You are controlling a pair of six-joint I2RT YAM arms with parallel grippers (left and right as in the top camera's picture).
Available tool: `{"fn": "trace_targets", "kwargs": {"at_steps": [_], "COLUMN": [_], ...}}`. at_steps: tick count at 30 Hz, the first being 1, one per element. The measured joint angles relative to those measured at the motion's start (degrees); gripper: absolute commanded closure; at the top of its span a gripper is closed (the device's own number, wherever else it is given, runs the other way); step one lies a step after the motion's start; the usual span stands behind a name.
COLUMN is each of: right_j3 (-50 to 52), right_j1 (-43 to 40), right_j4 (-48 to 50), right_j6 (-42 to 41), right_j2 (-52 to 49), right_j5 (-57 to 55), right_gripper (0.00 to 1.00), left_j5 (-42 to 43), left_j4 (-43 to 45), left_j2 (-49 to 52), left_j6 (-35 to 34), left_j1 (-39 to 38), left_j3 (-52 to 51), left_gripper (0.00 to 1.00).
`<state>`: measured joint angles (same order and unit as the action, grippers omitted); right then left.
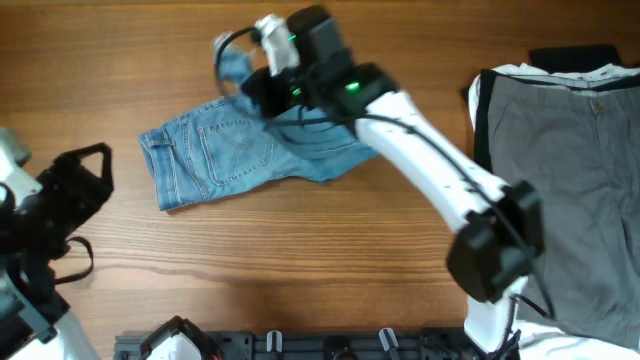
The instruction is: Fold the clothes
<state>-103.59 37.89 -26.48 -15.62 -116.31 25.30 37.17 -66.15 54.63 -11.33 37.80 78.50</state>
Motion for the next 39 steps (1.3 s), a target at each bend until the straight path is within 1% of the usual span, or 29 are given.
{"fn": "trace_targets", "kwargs": {"at_steps": [3,7,8,9,10,12,13,15,17,18,20,22,23,24,25,26,28,29,31,32,34,35,37,38,39], "right_j3": [0.0,0.1,0.1,0.1,0.1,0.1,0.1,0.1,0.1,0.1,0.0,0.0,0.1,0.1,0.1,0.0,0.0,0.0,0.9,1.4,1.9,1.9,1.9,1.9,1.9], "right_j1": [2.1,4.1,4.5,4.9,5.2,5.7,6.0,6.7,6.9,6.5,4.5,0.6,-1.8,-5.3,-8.9,-12.0,-18.8,-20.4,-24.0,-25.3,-27.5,-28.3,-29.8,-29.9,-29.7], "right_j4": [1.4,3.8,5.4,7.5,8.5,8.8,8.8,9.1,9.7,9.4,6.0,-0.2,-3.2,-6.8,-9.7,-12.6,-18.3,-19.6,-21.8,-22.1,-22.2,-22.1,-22.1,-22.1,-22.1], "right_j6": [-0.3,-0.7,-0.9,-0.9,-0.9,-1.4,-1.7,-1.1,-0.9,-1.7,-2.9,-4.0,-4.2,-4.3,-3.8,-2.3,2.3,4.3,10.3,12.7,15.9,17.5,21.4,22.7,24.2], "right_j2": [-3.7,-6.6,-6.9,-6.9,-6.9,-6.9,-6.9,-6.9,-6.9,-6.9,-6.8,-6.1,-5.4,-4.4,-3.4,-2.6,-1.6,-1.6,-1.6,-1.6,-1.8,-2.1,-4.3,-5.8,-7.7], "right_j5": [-1.3,-1.9,-1.9,-2.0,-2.1,-2.0,-1.9,-1.3,-1.5,-2.0,-2.5,-3.0,-3.3,-3.5,-3.4,-3.1,-3.1,-3.0,-3.1,-3.1,-3.0,-2.8,-1.2,-0.6,0.0], "right_gripper": [0.92,0.91,0.89,0.73,0.42,0.11,0.01,0.00,0.00,0.01,0.07,0.07,0.10,0.16,0.17,0.17,0.20,0.22,0.32,0.33,0.32,0.28,0.10,0.03,0.01], "left_j5": [0.3,0.5,0.5,0.5,0.5,0.4,0.4,0.4,0.3,0.1,-1.0,-2.8,-3.6,-4.6,-5.7,-6.6,-7.9,-8.3,-8.8,-8.9,-8.7,-8.5,-7.6,-7.3,-7.1], "left_j4": [-0.8,-3.0,-3.6,-4.0,-4.2,-4.2,-4.2,-4.3,-4.7,-5.1,-6.3,-7.5,-7.8,-8.3,-8.8,-9.4,-10.8,-11.3,-11.8,-11.8,-11.9,-11.8,-11.5,-11.2,-10.8], "left_j2": [-0.1,-0.3,-0.3,-0.3,-0.3,-0.3,-0.3,-0.3,-0.3,-0.3,-0.3,-0.3,-0.3,-0.2,-0.1,0.2,1.4,2.3,4.8,6.5,10.1,11.2,15.7,17.7,19.8], "left_j6": [-0.5,-0.6,-0.6,-0.6,-0.6,-0.6,-0.6,-0.6,-0.6,-0.6,-0.6,-0.6,-0.6,-0.6,-0.4,0.1,1.6,2.5,4.6,5.3,7.2,7.8,10.3,11.1,11.6], "left_j1": [-2.8,-3.7,-3.7,-3.7,-3.7,-3.7,-3.7,-3.7,-3.7,-3.7,-3.7,-3.7,-3.7,-3.7,-3.7,-3.7,-3.7,-3.7,-3.8,-4.2,-5.7,-6.3,-9.9,-11.6,-13.4], "left_j3": [0.0,0.0,0.0,0.0,0.0,0.0,0.0,0.0,0.0,0.0,0.0,0.0,0.0,0.0,0.0,0.0,0.0,0.0,0.0,-0.2,-0.4,-0.4,-0.5,-0.5,-0.5], "left_gripper": [0.42,0.41,0.41,0.41,0.41,0.40,0.39,0.37,0.37,0.37,0.37,0.37,0.36,0.34,0.31,0.29,0.28,0.28,0.30,0.33,0.34,0.35,0.34,0.33,0.32]}}
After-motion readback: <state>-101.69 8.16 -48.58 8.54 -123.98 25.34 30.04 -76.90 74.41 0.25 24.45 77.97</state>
